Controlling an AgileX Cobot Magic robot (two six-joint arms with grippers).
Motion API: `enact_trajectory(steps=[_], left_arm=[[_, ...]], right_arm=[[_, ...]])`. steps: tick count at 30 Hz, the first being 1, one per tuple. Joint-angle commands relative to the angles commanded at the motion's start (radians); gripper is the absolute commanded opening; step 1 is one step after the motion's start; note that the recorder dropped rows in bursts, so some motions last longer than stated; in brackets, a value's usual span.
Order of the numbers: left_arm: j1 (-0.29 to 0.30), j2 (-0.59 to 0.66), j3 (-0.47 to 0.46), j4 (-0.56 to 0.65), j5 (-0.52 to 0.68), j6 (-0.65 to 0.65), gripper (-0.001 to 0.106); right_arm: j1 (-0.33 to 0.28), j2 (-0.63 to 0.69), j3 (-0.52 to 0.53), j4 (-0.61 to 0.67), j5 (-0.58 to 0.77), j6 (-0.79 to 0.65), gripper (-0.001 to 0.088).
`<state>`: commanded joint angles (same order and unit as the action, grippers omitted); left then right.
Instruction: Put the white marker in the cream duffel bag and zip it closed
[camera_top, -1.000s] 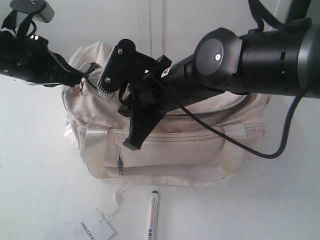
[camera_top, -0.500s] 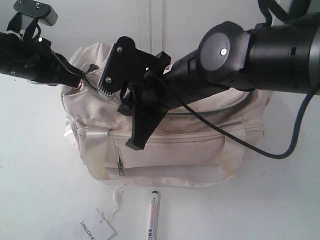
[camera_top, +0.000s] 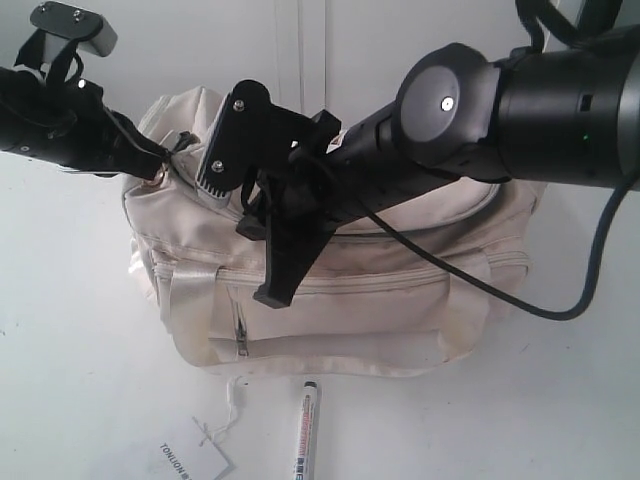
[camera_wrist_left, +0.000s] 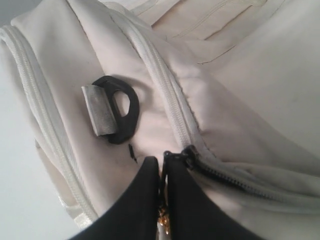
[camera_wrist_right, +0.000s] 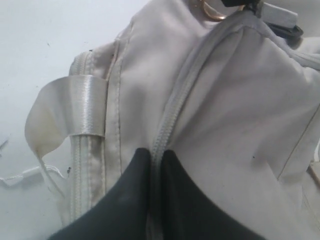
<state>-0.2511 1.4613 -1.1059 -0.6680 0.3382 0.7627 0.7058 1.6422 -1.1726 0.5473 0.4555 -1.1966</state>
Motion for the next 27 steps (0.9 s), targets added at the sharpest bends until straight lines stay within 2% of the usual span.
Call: enact_trajectory(steps=[6,16,27], left_arm=[[0.0,0.0,0.0,0.05,0.058,0.0,0.0],[0.0,0.0,0.0,0.051,0.094,0.0,0.0],[0.0,0.0,0.0,0.049,0.1,0.0,0.0]], right_arm=[[0.0,0.0,0.0,0.0,0.001,0.005,0.0],[0.0,-0.006,0.0,-0.002,0.055,0.008,0.0],[0.0,-0.008,0.0,-0.002,0.05,0.008,0.0]])
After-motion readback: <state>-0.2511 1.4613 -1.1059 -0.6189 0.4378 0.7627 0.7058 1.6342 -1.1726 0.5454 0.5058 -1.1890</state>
